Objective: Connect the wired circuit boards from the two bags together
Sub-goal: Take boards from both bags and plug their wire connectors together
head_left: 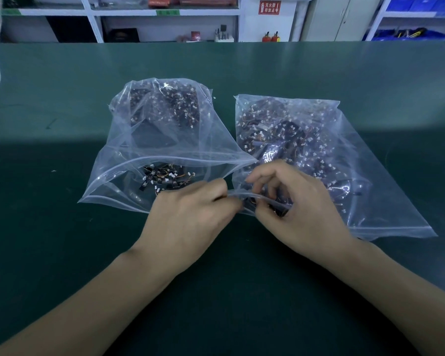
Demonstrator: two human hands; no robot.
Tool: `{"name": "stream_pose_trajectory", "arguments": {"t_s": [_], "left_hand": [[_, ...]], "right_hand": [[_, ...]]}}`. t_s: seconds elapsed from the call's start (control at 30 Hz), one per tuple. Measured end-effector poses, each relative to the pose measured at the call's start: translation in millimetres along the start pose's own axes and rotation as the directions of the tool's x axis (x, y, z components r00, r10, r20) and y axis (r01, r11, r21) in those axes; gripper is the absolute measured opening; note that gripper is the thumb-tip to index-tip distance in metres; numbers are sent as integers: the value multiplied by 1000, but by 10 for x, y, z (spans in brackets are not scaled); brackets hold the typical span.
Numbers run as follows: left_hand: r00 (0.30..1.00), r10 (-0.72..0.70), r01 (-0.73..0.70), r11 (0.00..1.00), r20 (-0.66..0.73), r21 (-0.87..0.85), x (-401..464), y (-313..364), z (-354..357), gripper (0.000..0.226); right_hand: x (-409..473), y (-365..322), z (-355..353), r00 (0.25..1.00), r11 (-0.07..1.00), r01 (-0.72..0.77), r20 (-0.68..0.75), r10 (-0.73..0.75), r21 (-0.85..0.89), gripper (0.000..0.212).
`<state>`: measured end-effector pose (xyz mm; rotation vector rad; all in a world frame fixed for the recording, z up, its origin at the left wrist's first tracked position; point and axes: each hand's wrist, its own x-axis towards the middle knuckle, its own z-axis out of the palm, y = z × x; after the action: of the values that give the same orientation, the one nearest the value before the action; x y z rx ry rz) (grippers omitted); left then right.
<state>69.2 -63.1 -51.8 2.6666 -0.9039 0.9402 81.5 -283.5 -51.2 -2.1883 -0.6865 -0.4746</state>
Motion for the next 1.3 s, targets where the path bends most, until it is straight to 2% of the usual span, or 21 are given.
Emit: {"name": "stream_pose_trajectory", "arguments": {"t_s": [0.13, 0.23, 0.3, 0.43, 0.6, 0.73, 0.83, 0.97, 1.07, 1.17, 1.3], "left_hand": [[997, 2, -5, 1000, 82, 30, 0, 22, 30, 10], [996, 17, -17, 1000, 85, 2, -27, 20, 53, 4], [998, 3, 1, 998, 59, -65, -41, 11, 45, 10], [990, -141, 136, 971, -10, -198, -31, -32, -19, 14], [949, -316, 315, 946, -4, -73, -55, -219, -94, 15], [918, -397, 396, 917, -9, -51, -72, -326, -137, 17], [930, -368, 368, 930, 17, 15, -89, -366, -158, 5], [919, -375, 369, 927, 118, 75, -110, -417, -162, 15], [914, -376, 371, 927, 155, 62, -120, -444, -155, 9], [925, -360, 359, 933, 120, 29, -119, -456, -150, 9], [957, -290, 290, 957, 3, -24, -131, -467, -136, 10]], "right_hand": [[-7, -1, 22, 999, 999, -2, 32, 3, -35, 41], [3, 3, 55, 998, 994, 8, 58, -1, -111, 43], [9, 18, 63, 997, 988, 17, 73, -6, -151, 39], [18, 43, 40, 994, 974, 41, 107, -18, -221, 35], [11, 50, 21, 993, 960, 34, 114, -2, -276, 42], [9, 32, 19, 993, 958, 28, 119, 7, -286, 44], [4, 16, 9, 993, 961, 14, 119, 20, -275, 40], [-7, -8, 5, 993, 971, 4, 113, 24, -239, 29], [-17, -14, 8, 994, 978, -6, 110, 30, -208, 26], [-18, -9, 7, 993, 984, -17, 108, 36, -179, 25], [-16, -1, 8, 995, 990, -14, 99, 28, -142, 24]]}}
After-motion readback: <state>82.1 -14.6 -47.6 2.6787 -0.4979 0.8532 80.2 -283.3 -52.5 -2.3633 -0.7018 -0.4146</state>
